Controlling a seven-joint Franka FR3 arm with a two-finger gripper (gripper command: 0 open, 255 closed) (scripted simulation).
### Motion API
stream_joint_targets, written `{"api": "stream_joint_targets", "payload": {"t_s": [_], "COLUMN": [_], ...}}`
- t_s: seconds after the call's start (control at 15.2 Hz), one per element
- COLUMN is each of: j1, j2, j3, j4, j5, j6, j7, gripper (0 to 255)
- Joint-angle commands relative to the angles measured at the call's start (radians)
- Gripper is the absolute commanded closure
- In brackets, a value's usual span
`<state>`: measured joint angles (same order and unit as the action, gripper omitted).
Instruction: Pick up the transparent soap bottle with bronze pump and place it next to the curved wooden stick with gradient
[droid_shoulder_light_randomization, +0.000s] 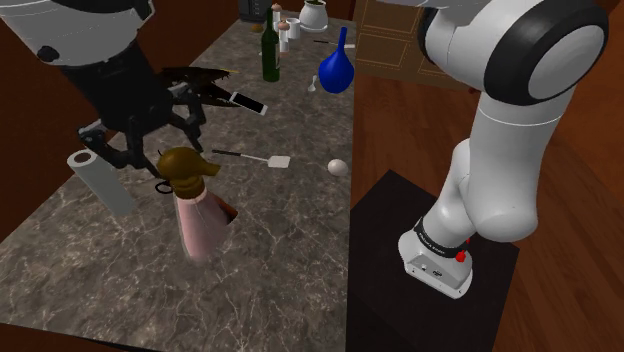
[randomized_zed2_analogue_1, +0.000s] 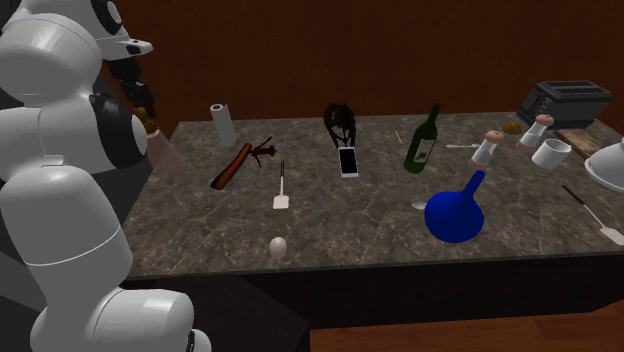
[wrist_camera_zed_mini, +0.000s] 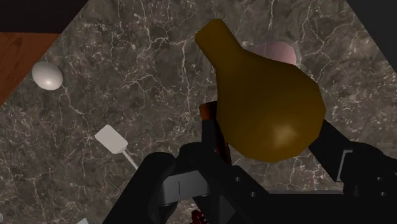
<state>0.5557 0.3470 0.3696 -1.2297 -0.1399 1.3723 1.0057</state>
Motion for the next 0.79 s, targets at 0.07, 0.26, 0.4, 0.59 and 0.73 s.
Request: {"api": "stream_joint_targets", "payload": {"t_s": [0.07,0.26,0.4,0.59,0.73], "j1": [0.002,-0.004,-0.008,-0.013,-0.015], "j2": [0.004,-0.007,-0.013,-0.018,-0.021], "j3": [0.001,0.0,0.0,-0.001,-0.002], "j4": [-0.027,-0.084,-0.119,-0.168,-0.199], "j5": [0.0,0.003,0.005,0.007,0.008], "j6": [0.032,0.078,0.108,0.151,0.179], "j7": [0.009,0.009,0.01,0.01,0.011], "gripper": [255,255,255,255,255]}}
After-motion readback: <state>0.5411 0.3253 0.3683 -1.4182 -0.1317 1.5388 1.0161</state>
